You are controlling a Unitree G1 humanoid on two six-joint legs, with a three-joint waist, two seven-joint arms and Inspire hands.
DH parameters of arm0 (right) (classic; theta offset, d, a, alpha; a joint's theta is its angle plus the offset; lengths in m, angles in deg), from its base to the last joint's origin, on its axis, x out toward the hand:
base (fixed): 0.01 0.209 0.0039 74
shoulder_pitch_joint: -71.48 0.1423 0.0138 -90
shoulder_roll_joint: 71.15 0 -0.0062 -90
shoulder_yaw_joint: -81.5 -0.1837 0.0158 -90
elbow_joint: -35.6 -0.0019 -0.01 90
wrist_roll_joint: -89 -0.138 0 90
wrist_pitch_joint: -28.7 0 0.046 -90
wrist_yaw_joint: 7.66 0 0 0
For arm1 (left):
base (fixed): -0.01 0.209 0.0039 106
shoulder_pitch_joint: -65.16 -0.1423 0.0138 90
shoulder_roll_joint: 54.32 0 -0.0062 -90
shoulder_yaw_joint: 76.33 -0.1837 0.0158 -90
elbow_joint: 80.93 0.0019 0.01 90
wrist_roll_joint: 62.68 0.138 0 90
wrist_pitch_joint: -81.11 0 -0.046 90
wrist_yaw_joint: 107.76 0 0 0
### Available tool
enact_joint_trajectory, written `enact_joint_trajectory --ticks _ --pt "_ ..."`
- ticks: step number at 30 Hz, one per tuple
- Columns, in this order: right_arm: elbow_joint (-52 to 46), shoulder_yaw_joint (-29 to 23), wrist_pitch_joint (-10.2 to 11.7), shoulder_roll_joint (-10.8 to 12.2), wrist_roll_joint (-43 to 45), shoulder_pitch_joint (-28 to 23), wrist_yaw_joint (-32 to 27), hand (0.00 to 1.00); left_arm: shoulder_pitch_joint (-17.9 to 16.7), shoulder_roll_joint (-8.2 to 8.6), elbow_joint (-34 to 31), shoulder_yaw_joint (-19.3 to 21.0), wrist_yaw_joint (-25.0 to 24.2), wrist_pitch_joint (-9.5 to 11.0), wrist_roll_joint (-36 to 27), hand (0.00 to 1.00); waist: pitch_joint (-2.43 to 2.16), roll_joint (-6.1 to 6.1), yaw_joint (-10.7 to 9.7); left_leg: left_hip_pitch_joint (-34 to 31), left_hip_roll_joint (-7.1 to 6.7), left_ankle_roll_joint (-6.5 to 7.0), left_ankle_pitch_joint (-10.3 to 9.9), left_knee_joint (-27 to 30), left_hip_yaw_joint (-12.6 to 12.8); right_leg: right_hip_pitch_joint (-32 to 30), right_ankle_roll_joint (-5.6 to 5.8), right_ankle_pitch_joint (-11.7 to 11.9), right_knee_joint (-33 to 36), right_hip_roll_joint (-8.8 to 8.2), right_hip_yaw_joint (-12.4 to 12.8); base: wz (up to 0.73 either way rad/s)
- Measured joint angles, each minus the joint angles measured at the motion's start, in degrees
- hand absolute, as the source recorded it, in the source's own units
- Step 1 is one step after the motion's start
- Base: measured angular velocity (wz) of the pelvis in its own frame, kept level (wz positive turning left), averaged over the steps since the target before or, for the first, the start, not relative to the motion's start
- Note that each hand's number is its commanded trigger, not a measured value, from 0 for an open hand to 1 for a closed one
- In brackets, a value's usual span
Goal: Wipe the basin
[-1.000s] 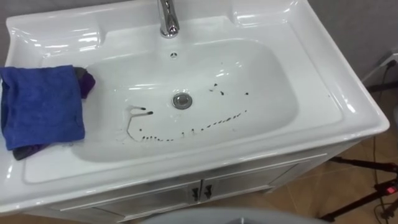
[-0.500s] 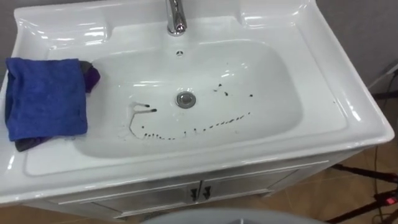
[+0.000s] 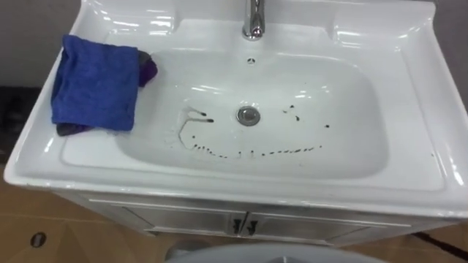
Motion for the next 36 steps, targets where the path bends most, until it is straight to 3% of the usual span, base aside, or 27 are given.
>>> enact_joint_trajectory --ticks 6,9,14,16,19,26,30,33,36 --pt "0.94 -0.89 3.94 -1.41 -2.9 2.09 -0.48 0.0 -1.69 -0.07 -7.57 2.35 9.63 4.64 -0.39 0.0 -0.15 0.35 2.57 -0.07 -0.08 -1.0 0.61 -0.11 -2.07 0.79 -0.92 -1.16 -0.68 0.26 -1.66 0.17" --pt "0.9 -1.83 5.53 -1.53 -4.85 2.02 -0.8 0.0 -3.11 -0.07 -13.02 4.7 14.01 6.46 -4.49 0.0 -0.34 0.65 3.64 -0.5 0.03 -1.54 1.1 -0.3 -3.34 0.9 -1.32 -1.39 -0.79 0.5 -2.75 0.18" --pt "0.71 -2.3 6.6 -1.52 -5.08 1.9 -1.28 0.0 -3.26 -0.05 -22.17 9.31 21.15 8.01 -5.82 0.0 -0.48 1.18 5.95 -0.75 0.14 -2.08 1.55 0.13 -4.02 0.43 -1.94 -1.75 -0.51 0.65 -2.97 0.08" --pt "0.69 -2.3 6.96 -1.67 -5.03 1.61 -1.27 0.0 -3.62 -0.16 -25.49 11.25 23.78 9.5 -5.98 0.0 -0.62 1.58 6.08 -0.96 0.14 -2.15 1.59 0.09 -4.47 0.46 -1.97 -1.74 -0.73 0.85 -3.1 0.07" --pt "0.71 -2.51 7.38 -2.06 -4.94 1.39 -1.29 0.0 -4.12 -1.41 -28.62 12.44 27.35 11.8 -7.56 0.0 -0.9 2.27 6.18 -0.97 0.06 -2.15 1.6 0.13 -5.21 0.46 -1.98 -1.73 -0.69 0.92 -3.16 0.0" --pt "0.78 -2.2 7.99 -2.14 -5.0 1.03 -1.55 0.0 -2.23 -5.47 -38.34 13.61 33.01 15.52 -10.1 0.0 -0.85 2.96 8.67 -1.51 0.06 -2.26 1.65 -0.23 -6.03 -0.63 -2.43 -1.86 0.15 1.1 -2.45 -0.05" --pt "1.04 -1.72 8.58 -2.24 -5.08 1.02 -2.11 0.0 -2.24 -5.87 -42.95 13.62 36.38 16.98 -10.0 0.0 -0.85 3.63 8.83 -1.41 0.0 -2.32 1.68 -0.27 -6.69 -0.73 -2.53 -1.8 0.17 1.22 -2.27 0.0" --pt "0.99 -1.68 10.55 -2.43 -5.07 0.09 -2.11 0.0 -2.26 -5.87 -45.85 13.61 37.59 17.05 -10.01 0.0 -0.77 4.38 8.5 -0.97 -0.01 -2.33 1.69 -0.03 -6.53 -0.67 -2.57 -1.77 0.29 1.2 -1.93 -0.06" --pt "1.02 -1.66 11.17 -2.59 -4.94 0.11 -2.09 0.0 -1.98 -6.39 -50.39 13.63 38.7 17.09 -9.42 0.0 -0.8 4.77 7.95 -0.82 -0.06 -2.33 1.69 -0.08 -6.46 -0.7 -2.59 -1.8 0.38 1.14 -1.72 -0.04"
